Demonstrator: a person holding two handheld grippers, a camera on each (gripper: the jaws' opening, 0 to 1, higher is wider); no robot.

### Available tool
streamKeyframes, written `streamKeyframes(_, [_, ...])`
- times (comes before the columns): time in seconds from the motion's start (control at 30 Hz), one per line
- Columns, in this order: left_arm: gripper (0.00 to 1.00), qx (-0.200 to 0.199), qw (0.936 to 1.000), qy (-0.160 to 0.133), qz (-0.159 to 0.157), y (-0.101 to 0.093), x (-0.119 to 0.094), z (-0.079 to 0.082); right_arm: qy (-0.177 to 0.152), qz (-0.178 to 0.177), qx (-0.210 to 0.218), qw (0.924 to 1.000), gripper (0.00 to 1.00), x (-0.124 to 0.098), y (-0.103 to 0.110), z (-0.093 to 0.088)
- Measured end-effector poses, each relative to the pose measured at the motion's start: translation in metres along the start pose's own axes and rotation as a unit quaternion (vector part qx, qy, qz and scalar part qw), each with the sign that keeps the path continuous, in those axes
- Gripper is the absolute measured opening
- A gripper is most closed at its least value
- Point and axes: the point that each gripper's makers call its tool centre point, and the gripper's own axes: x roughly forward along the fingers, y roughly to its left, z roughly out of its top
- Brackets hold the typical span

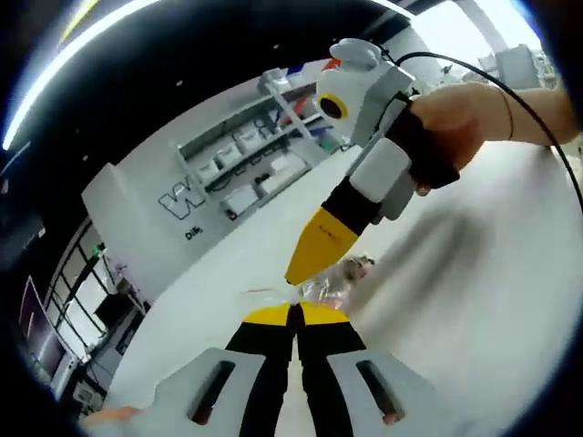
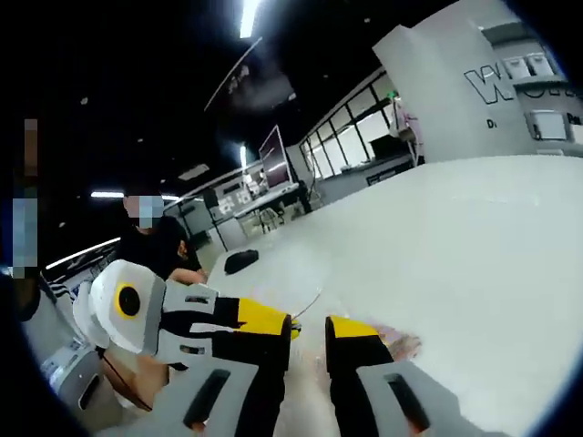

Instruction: Open the resealable bag by pulling the two sides of the seal apart until the entire bag opening is separated and visibly accessible.

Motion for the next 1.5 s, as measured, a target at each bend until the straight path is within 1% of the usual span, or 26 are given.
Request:
streamKeyframes(0.1, [0.02,0.019,0.9998,0.006,0.004,-0.004,0.001,0.0,0.001,0.004,0.006,1.0,0.12,0.003,0.001,0.001])
streamKeyframes(0.33, [0.02,0.03,0.9995,0.006,0.005,-0.003,0.001,0.0,0.01,0.002,0.013,0.9999,0.12,0.009,-0.002,0.002])
streamKeyframes(0.53, [0.02,0.031,0.9995,0.006,0.006,-0.003,0.001,0.0,0.01,0.0,0.016,0.9998,0.12,0.01,-0.004,0.004])
streamKeyframes(0.73, [0.02,0.039,0.9992,0.009,0.008,-0.005,0.001,-0.001,0.015,0.002,0.015,0.9998,0.11,0.013,-0.002,0.002])
streamKeyframes(0.9, [0.02,0.047,0.9988,0.01,0.011,-0.005,0.0,0.0,0.028,-0.005,0.01,0.9996,0.09,0.015,-0.005,-0.002])
streamKeyframes(1.0, [0.02,0.056,0.9982,0.013,0.015,-0.005,0.0,0.0,0.027,-0.005,0.013,0.9995,0.06,0.014,-0.005,-0.003])
streamKeyframes(1.17, [0.02,0.066,0.9975,0.017,0.02,-0.005,-0.001,0.001,0.026,-0.005,0.012,0.9996,0.03,0.013,-0.005,-0.002])
streamKeyframes(1.3, [0.02,0.075,0.9967,0.02,0.023,-0.004,-0.001,0.001,0.023,-0.003,0.014,0.9996,0.04,0.013,-0.002,-0.001])
streamKeyframes(1.43, [0.02,0.083,0.9959,0.025,0.027,-0.003,-0.001,0.002,0.023,-0.001,0.018,0.9996,0.09,0.014,-0.003,0.004])
streamKeyframes(1.5, [0.02,0.088,0.9953,0.029,0.027,-0.003,0.0,0.001,0.023,-0.001,0.015,0.9996,0.09,0.014,-0.001,0.007])
